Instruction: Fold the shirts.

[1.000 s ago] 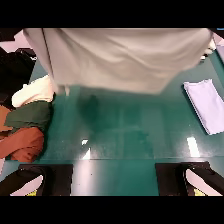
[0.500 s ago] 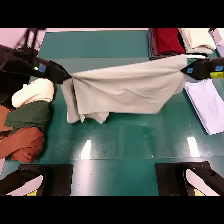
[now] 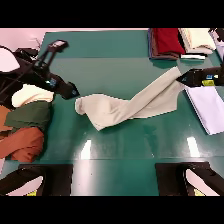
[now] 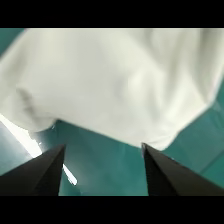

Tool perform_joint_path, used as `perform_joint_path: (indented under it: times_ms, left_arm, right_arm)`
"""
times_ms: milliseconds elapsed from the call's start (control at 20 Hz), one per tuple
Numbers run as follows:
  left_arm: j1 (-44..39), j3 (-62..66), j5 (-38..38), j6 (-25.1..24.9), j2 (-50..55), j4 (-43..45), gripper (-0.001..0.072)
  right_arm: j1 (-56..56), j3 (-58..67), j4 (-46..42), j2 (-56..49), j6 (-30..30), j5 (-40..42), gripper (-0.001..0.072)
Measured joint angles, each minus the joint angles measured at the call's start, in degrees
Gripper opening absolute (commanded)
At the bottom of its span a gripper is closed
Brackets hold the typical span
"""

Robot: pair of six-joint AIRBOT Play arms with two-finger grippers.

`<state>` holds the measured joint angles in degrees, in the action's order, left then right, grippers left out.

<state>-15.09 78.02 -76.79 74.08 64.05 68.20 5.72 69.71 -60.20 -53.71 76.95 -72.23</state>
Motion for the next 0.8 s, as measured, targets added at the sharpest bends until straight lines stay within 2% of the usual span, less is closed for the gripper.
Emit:
perform_joint_path:
  times_ms: [200, 350, 600, 800]
  left_arm:
    - [9.73, -3.06, 5.11, 4.22, 1.16, 0.26, 0.0553]
    - [13.14, -8.83, 8.76, 5.60, 4.70, -1.79, 0.0552]
    - [14.67, -16.31, 16.15, 5.20, 13.62, -7.96, 0.0552]
    - [12.02, -17.84, 21.79, 4.24, 18.10, -10.47, 0.0552]
  right_arm:
    - [0.02, -0.13, 0.09, 0.00, -0.02, 0.04, 0.0016]
    - [0.02, -0.13, 0.15, 0.00, -0.04, 0.15, 0.0016]
    - [0.02, -0.13, 0.15, 0.00, -0.04, 0.22, 0.0016]
    - [0.02, -0.13, 0.17, 0.00, -0.04, 0.15, 0.0016]
